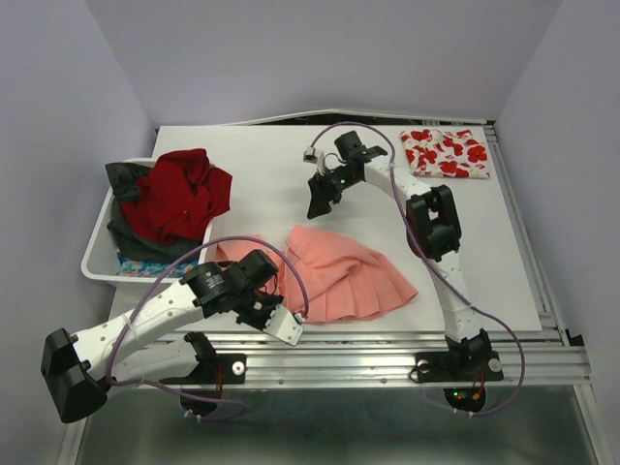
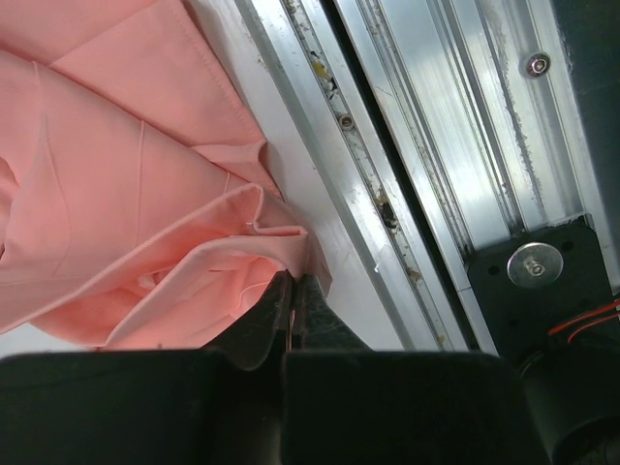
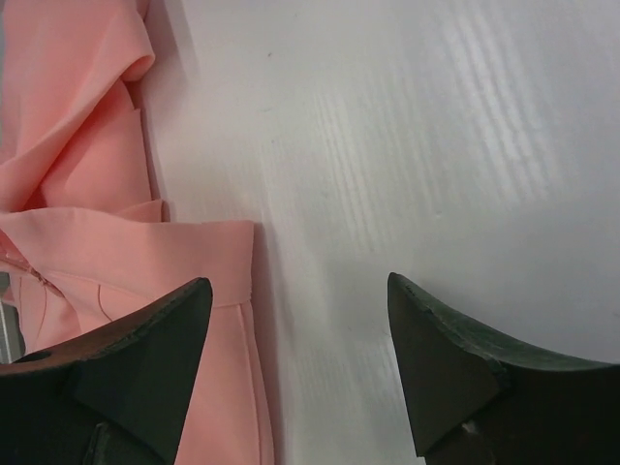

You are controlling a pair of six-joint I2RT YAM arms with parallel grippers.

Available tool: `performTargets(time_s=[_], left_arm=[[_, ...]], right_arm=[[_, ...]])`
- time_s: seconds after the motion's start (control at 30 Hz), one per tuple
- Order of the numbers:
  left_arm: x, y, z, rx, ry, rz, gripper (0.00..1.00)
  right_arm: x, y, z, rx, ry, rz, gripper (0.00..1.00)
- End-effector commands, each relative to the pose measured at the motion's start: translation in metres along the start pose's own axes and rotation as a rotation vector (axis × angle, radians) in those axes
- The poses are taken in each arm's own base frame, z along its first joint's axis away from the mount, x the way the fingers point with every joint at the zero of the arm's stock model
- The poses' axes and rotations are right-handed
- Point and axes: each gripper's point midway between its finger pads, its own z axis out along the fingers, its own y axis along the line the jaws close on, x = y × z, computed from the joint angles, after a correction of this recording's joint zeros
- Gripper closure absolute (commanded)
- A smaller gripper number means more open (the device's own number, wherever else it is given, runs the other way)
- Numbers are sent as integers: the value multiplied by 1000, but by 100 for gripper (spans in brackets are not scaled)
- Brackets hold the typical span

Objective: Fold and stack the skirts
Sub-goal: Flatten the skirt out

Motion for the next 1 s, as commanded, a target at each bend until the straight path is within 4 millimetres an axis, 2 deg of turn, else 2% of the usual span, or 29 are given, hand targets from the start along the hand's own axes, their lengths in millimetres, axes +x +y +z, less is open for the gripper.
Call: performTargets(time_s=[0.0,0.2,0.3,0.5,0.6,0.7,0.73,0.8,0.9,0.97], left_arm=[[0,3,-2,-29,1,-1,100],[-5,8,-3,-49,-15,-19,100],[-4,11,-5,-61,-8,-23,100],[-1,9,-3,-72,-6,-34,100],[-1,10,-3,-80,-5,-39,100],[1,12,-3,-88,2,-40,100],[1,13,-3,-94,6,-41,100],[3,14,-2,-100,10,-46,100],[1,19,-4,-129,2,-68,100],[1,26,-7,-159,-4,-91,100]], right_arm=[[24,25,23,-96,79,42,22],[30,47,30,-155,102,41,20],[37,61,35,-195,132,33,23],[36,73,25,-204,139,28,27],[30,86,15,-226,128,13,37],[29,97,6,-241,130,6,55],[30,98,4,-239,132,-7,65],[27,103,-3,-222,141,-15,74],[20,110,-16,-187,144,-34,99],[13,106,-30,-154,122,-33,99]])
